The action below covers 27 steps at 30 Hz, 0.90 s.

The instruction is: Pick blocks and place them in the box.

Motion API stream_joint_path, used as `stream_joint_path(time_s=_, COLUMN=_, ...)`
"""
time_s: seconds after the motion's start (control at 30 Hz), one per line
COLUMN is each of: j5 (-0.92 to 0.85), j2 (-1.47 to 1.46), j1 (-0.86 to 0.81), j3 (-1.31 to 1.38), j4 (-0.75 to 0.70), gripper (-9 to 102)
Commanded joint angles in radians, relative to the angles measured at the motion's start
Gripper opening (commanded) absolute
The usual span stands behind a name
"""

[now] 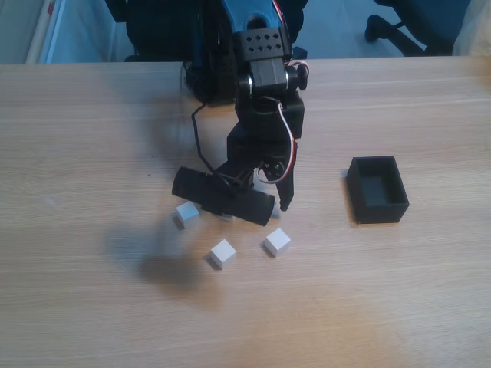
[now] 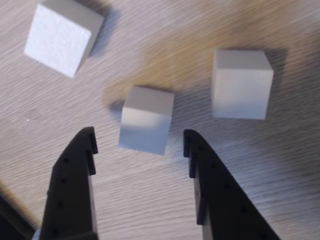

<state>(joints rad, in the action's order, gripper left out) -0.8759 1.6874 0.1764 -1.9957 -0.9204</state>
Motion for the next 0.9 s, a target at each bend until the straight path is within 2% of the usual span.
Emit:
stream_joint_path(time_s=0.0, j5=-0.017, j2=-0.009, j1=-0.011, j3=0.055, j4=0.021, gripper=19)
stream_joint_path(time_s=0.57, j5=-0.017, j2=-0.057, j1=0.002, j3=0.046, j4=0.069, gripper=16)
stream_joint_path(time_s=0.7, j5=-0.02, j2=-0.066, j1=0.006, j3=0.046, j4=0.075, gripper=11)
stream_joint_path(time_s=0.87, j5=-0.028, j2=-0.061, j1=0.015, j3=0.043, j4=0.086, gripper=0)
